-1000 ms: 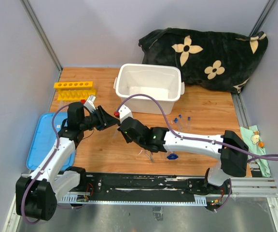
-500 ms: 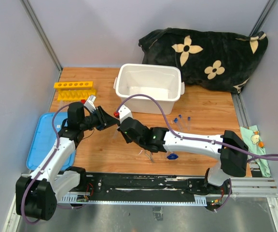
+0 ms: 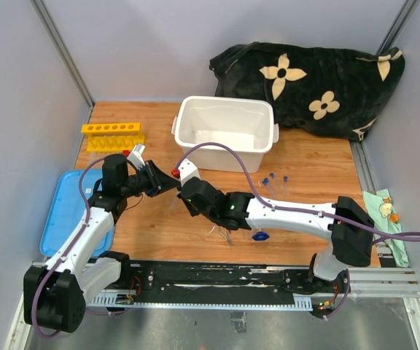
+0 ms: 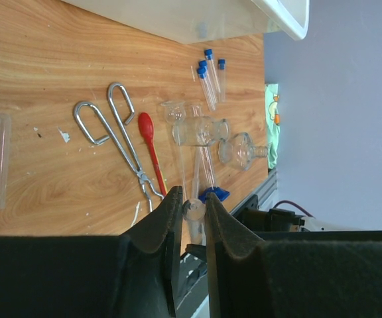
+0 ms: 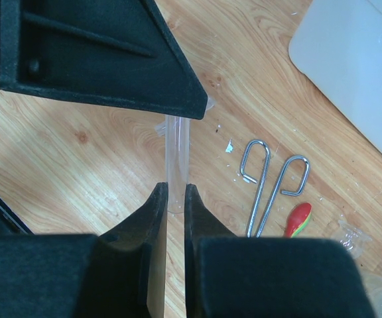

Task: Organize the chemistry lab equipment
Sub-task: Pick up the test tube at the center of the board.

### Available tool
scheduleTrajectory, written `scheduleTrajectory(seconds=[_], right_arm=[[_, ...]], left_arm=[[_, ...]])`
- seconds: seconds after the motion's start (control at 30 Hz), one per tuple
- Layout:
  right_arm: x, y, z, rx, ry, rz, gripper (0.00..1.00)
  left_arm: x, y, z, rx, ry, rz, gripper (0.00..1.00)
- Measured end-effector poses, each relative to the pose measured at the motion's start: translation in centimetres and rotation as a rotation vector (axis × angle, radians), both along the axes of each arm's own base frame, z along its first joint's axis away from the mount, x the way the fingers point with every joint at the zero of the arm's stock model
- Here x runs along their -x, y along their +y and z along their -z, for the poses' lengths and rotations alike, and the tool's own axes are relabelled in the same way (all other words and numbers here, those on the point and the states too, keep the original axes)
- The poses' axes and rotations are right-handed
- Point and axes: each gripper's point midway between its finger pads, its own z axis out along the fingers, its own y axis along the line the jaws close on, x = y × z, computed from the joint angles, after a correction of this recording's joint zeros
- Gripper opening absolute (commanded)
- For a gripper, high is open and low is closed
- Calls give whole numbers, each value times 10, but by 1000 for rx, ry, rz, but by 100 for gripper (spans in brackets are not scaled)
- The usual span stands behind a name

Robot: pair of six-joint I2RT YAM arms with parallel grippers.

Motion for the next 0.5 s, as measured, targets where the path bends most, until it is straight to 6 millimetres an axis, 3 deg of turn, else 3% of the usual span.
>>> scheduleTrajectory(seconds=[0.07, 0.13, 0.37, 0.5], right_arm=[[0, 0, 0, -2, 2, 2, 28], [1, 0, 0, -3, 4, 0, 32], [6, 2, -5, -8, -2, -17, 34], [15, -3, -19, -30, -13, -34, 33]], left_arm=[[0, 0, 0, -1, 0, -1, 0], [-1, 1, 2, -12, -5, -8, 0], [-9, 11, 16, -88, 4, -52, 0], [-22, 21, 15, -168, -10, -94, 0]])
